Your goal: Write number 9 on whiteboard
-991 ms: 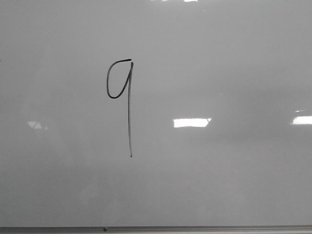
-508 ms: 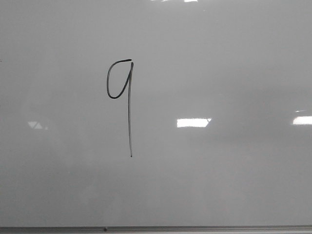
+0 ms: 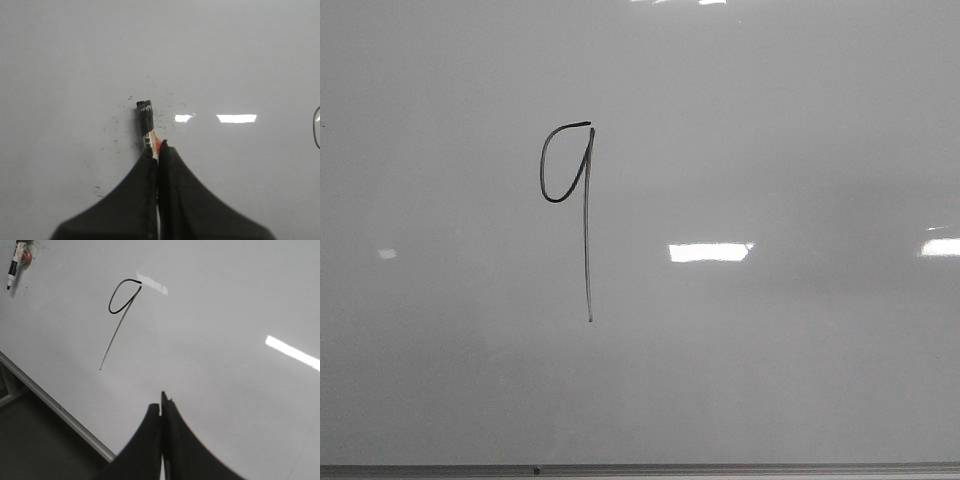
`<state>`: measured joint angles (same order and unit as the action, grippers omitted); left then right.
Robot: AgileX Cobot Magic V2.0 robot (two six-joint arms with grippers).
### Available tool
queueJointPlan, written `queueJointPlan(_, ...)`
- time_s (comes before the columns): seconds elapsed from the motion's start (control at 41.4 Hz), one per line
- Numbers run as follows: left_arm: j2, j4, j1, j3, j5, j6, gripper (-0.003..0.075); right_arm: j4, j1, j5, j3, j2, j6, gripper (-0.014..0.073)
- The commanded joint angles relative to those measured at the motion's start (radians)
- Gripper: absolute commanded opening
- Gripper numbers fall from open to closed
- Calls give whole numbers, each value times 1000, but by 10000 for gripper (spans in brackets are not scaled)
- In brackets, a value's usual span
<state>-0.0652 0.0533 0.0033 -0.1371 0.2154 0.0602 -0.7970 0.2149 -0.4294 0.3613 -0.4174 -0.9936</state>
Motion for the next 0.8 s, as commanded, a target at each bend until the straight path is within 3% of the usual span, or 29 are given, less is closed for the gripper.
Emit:
queueJointPlan(0.0,55,-2,4,39,-91,-14,-19,-27,-5,45,26,-2,-4,-71)
queueJointPlan(0.218,88,-2,4,149,-182,-14,-19,-27,-5,37,26,-2,-4,-71)
queueJointPlan(0.774,90,-2,4,145,-160,-14,-19,-27,-5,32,26,-2,-4,-71)
